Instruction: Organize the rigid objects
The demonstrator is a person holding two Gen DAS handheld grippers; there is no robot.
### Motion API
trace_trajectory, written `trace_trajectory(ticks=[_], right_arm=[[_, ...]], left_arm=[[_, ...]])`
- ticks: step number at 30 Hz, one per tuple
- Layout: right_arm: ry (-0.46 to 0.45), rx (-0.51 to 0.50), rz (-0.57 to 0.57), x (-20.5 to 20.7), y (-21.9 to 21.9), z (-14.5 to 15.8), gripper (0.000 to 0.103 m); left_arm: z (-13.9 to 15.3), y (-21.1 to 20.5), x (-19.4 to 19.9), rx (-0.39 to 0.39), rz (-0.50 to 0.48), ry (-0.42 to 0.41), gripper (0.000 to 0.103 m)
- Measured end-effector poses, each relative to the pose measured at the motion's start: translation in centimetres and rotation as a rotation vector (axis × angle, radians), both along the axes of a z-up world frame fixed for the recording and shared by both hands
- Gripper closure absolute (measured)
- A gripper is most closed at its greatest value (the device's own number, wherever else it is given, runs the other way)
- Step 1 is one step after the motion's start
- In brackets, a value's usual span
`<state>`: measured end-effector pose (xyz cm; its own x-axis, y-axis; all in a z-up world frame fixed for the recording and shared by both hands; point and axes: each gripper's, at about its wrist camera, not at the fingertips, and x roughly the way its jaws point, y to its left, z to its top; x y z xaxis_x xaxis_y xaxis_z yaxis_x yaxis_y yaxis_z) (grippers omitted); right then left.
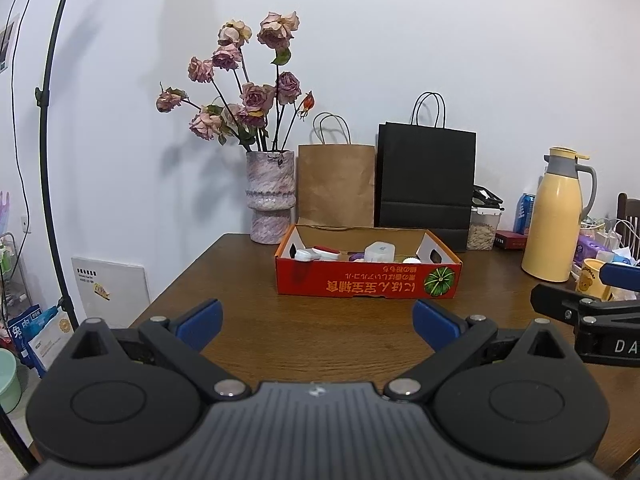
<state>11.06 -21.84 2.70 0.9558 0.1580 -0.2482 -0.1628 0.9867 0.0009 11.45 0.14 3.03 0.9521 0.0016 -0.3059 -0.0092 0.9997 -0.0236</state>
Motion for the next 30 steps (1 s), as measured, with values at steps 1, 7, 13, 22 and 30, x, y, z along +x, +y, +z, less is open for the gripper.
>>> trace_trajectory(ticks=[1, 7, 13, 22, 30], right_arm=[[0.000, 0.000, 0.001, -0.01, -0.01, 0.01, 0.000], [0.001, -0.002, -0.001, 0.02, 0.03, -0.01, 0.000], [0.002, -0.002, 0.000, 0.05, 0.07, -0.04, 0.000], [0.008, -0.010, 0.003, 0.16, 0.22, -0.34, 0.000], [0.016, -0.014, 0.001, 0.29, 0.34, -0.51, 0.000]], left_arm=[[0.03, 0.00, 0.00, 0.000, 0.000, 0.000, 0.000], [0.08, -0.06, -0.04, 0.002, -0.005, -0.003, 0.000], [0.05, -0.10, 0.07, 0.001, -0.009, -0.001, 0.000], [0.01, 0.01, 0.25, 0.002, -0.002, 0.005, 0.000], [-0.18, 0.13, 0.16, -0.004, -0.015, 0.008, 0.000]])
